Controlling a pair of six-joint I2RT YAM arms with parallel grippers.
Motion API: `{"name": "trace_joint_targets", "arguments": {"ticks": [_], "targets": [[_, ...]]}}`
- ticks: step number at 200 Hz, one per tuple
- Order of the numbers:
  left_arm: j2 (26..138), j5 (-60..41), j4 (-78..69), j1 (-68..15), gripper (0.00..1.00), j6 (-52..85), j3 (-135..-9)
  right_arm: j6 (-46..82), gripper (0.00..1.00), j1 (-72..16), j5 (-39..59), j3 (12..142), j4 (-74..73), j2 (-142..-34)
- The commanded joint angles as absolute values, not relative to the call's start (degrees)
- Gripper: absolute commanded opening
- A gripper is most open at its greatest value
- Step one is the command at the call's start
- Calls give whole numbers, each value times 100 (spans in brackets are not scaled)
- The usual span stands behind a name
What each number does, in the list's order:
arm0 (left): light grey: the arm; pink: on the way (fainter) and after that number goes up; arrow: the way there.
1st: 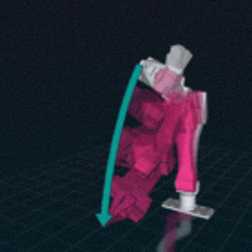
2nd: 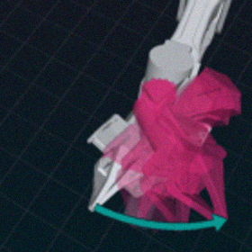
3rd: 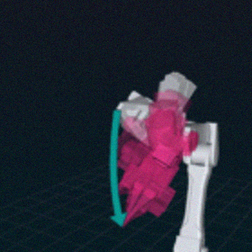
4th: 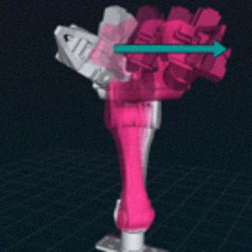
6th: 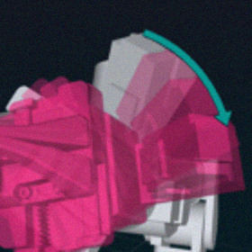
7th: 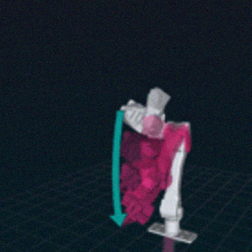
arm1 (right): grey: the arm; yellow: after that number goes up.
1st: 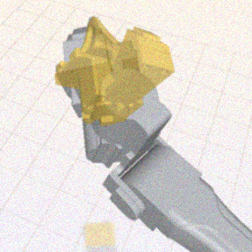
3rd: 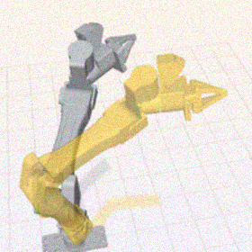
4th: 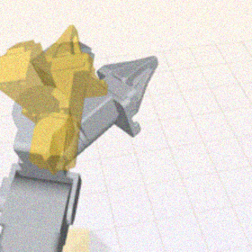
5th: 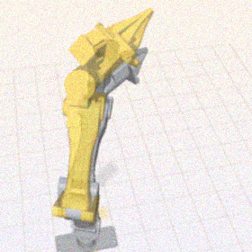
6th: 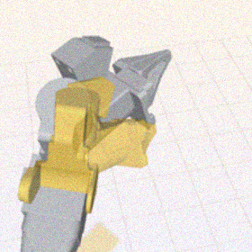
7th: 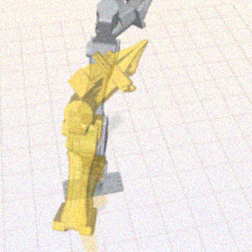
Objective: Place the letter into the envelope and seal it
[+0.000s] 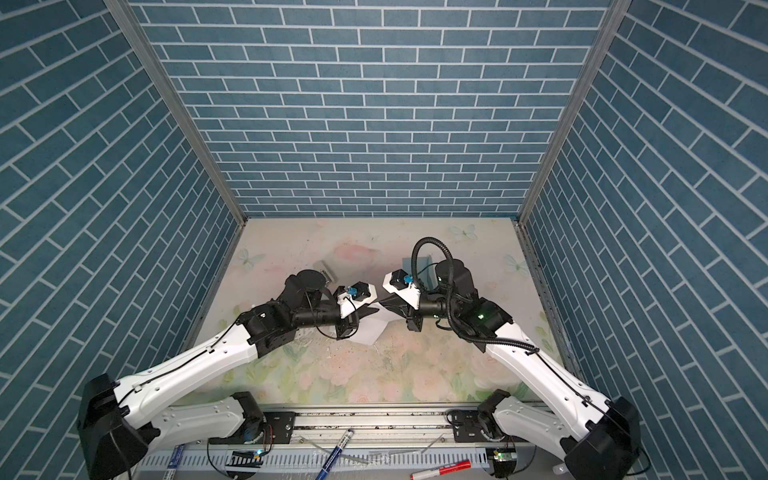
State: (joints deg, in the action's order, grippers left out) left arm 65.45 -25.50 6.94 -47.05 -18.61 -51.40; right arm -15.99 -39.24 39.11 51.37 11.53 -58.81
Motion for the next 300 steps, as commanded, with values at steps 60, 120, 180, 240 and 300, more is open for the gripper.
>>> {"name": "trace_joint_targets", "arguments": {"ticks": [60,120,180,240,300], "targets": [[6176,-2445,139,-4684,0,-1549,-4602,-2254,69,-3911,2962,5430,2748,-4793],[6266,-2685,-43,-4685,0,-1420,-4566,-1831,66,-3961,3947,5810,2146,-5686],[6294,-2773,-97,-4693,0,-1371,-4529,-1758,41,-4174,4044,5939,1741,-6280],[6320,-2760,-111,-4693,2,-1380,-4500,-1744,1,-4219,4027,5878,1670,-6339],[6323,-2530,-38,-4693,25,-1271,-4487,-2050,0,-4221,3485,5632,1627,-6051]]}}
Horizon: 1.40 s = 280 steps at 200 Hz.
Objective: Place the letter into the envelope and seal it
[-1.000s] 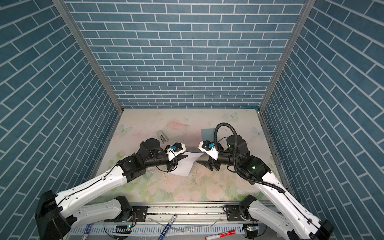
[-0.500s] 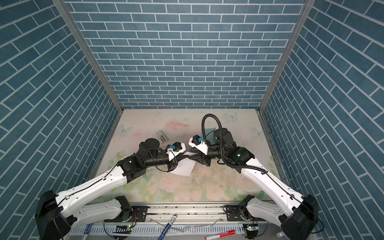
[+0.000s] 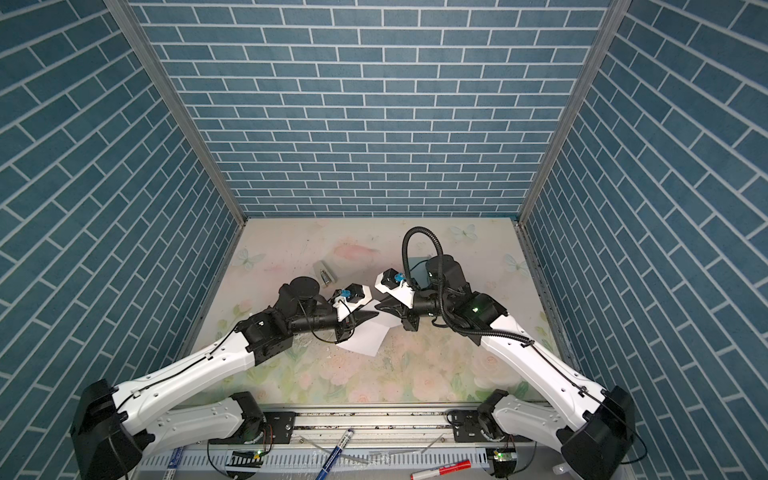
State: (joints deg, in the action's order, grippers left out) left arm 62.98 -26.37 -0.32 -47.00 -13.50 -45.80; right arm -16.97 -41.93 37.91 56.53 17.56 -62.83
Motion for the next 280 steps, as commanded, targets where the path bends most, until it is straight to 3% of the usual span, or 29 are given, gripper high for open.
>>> {"name": "trace_joint_targets", "arguments": {"ticks": [1,67,157,178,211,280], "targets": [[6326,-2526,-36,-4693,26,-1269,-4485,-2053,0,-4220,3470,5628,1626,-6045],[6217,-2074,155,-4685,31,-754,-4406,-2351,0,-4220,2555,5265,1476,-5550],[6253,-1988,237,-4685,4,-469,-4373,-2399,0,-4223,2333,5124,1329,-5425],[6255,-1977,229,-4685,5,-378,-4360,-2399,0,-4219,2314,5091,1268,-5406],[6229,-1858,211,-4686,20,-237,-4292,-2404,0,-4223,2233,5028,1200,-5338],[6229,-1575,228,-4685,10,-73,-4157,-2421,0,-4218,2170,4957,1199,-5223]]}}
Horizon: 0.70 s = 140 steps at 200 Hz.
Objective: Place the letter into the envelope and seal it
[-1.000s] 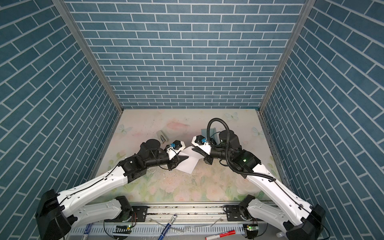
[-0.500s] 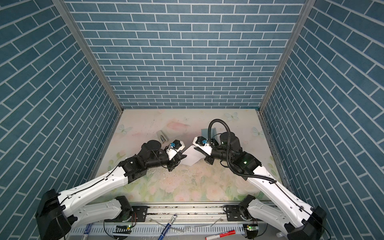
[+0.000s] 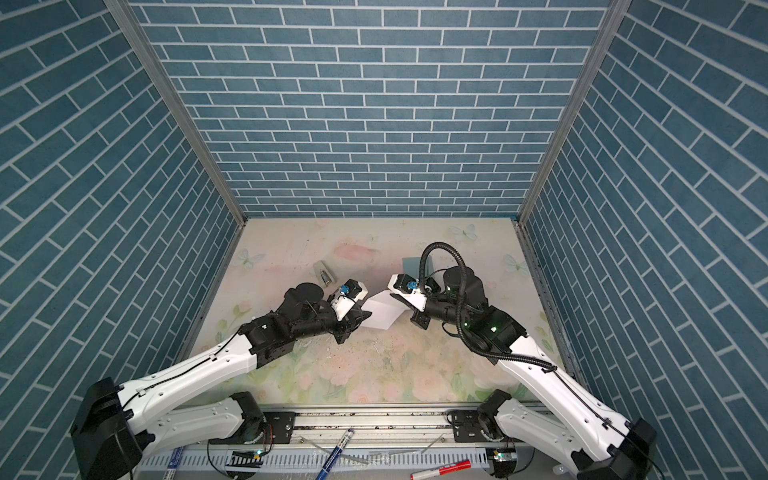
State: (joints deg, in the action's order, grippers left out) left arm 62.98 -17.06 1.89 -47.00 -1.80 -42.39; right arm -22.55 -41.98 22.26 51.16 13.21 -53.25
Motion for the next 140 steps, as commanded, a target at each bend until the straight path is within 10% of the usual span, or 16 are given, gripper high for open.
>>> {"name": "trace_joint_targets", "arguments": {"ticks": [1,65,140], "targets": [[6226,-1579,228,-4685,9,-72,-4157,-2424,0,-4218,2171,4957,1202,-5222],[6240,-1623,56,-4685,0,108,-4144,-2371,0,-4219,2327,4957,1219,-5273],[5903,-770,-63,-4661,0,145,-4018,-2311,59,-4219,3024,5315,2394,-4891]]}}
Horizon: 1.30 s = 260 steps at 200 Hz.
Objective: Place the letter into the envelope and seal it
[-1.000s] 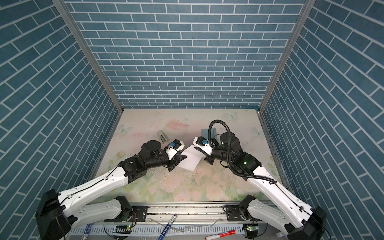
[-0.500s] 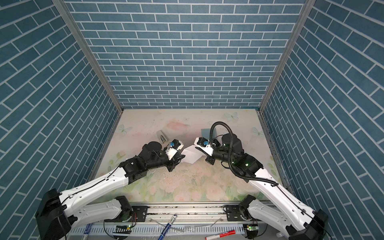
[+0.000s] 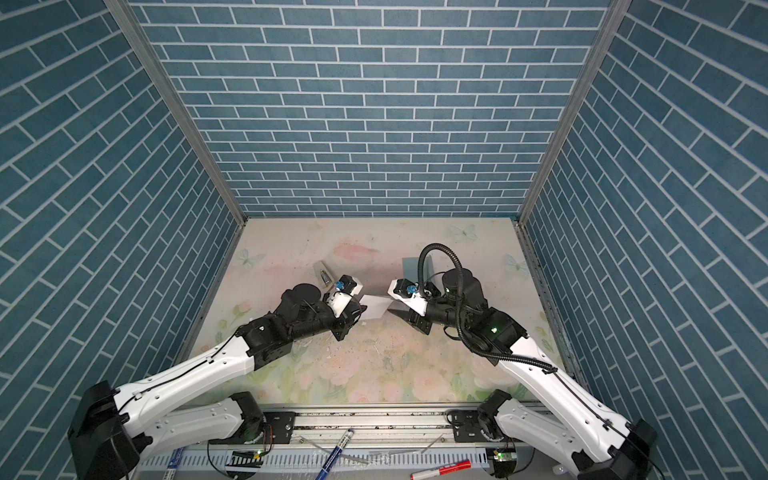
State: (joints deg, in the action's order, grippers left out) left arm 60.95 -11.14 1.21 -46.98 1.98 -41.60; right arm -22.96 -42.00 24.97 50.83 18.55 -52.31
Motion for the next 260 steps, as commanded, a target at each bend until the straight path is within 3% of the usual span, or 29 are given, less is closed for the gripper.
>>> {"name": "trace_joint_targets", "arguments": {"ticks": [1,19,31,123,181,260], "targets": [[5896,-767,-71,-4664,0,138,-4017,-2307,60,-4219,3050,5316,2405,-4876],[5774,-661,-229,-4658,0,114,-3811,-2232,73,-4219,3563,5365,2697,-4715],[5708,-689,-319,-4658,0,78,-3742,-2265,76,-4219,3707,5425,2889,-4705],[5280,-1323,-1148,-4658,0,-722,-3034,-1990,76,-4201,3839,6115,2685,-4670],[5208,-1966,-1663,-4658,0,-987,-2874,-2096,75,-4184,3480,6918,3371,-5833],[5168,-2241,-1924,-4667,0,-967,-2847,-2201,72,-4184,4211,7120,3630,-6827]]}}
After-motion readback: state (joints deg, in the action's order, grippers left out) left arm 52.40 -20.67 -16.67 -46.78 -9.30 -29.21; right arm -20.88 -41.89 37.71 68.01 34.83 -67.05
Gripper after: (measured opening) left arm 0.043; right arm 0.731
